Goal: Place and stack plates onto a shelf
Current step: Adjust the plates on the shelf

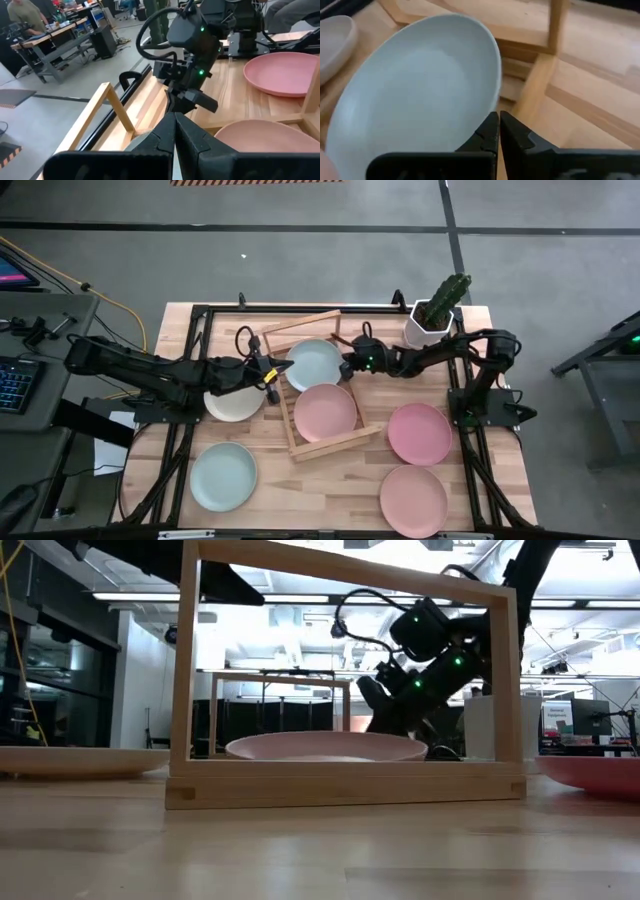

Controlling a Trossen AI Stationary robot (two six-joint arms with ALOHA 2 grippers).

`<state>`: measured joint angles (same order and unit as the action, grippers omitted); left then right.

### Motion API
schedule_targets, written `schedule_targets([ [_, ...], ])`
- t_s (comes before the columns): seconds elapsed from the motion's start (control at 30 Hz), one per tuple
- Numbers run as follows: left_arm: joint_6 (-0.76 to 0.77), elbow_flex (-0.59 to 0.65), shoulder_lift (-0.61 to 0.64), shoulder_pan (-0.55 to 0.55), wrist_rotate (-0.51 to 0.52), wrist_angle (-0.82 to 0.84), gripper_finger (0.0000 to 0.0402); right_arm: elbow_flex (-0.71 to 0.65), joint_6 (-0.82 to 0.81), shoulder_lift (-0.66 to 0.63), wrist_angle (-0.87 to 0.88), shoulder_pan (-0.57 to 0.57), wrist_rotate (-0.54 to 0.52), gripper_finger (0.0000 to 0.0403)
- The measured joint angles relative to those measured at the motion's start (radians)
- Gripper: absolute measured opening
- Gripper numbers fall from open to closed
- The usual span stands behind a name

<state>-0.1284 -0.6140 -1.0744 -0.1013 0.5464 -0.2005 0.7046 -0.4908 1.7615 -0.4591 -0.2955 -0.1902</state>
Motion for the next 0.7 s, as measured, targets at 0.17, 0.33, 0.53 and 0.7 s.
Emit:
schedule_targets([
  [0.17,0.004,0.000,0.000,0.000,0.018,0.002,0.0000,0.013,0.023,0.000,-0.001,0.000,0.012,0.0000],
  [0.33,-0.006,0.000,0.006,0.000,0.084,0.037,0.0000,0.013,0.062,-0.002,0.001,0.001,0.002,0.0000],
  [0.53,0.044,0.000,0.016,0.006,0.147,0.172,0.0000,0.014,0.092,-0.017,0.064,0.001,0.005,0.0000],
  [0.7,0.122,0.000,0.017,0.033,0.110,0.285,0.0000,0.014,0.101,-0.017,0.140,-0.004,0.062,0.0000],
])
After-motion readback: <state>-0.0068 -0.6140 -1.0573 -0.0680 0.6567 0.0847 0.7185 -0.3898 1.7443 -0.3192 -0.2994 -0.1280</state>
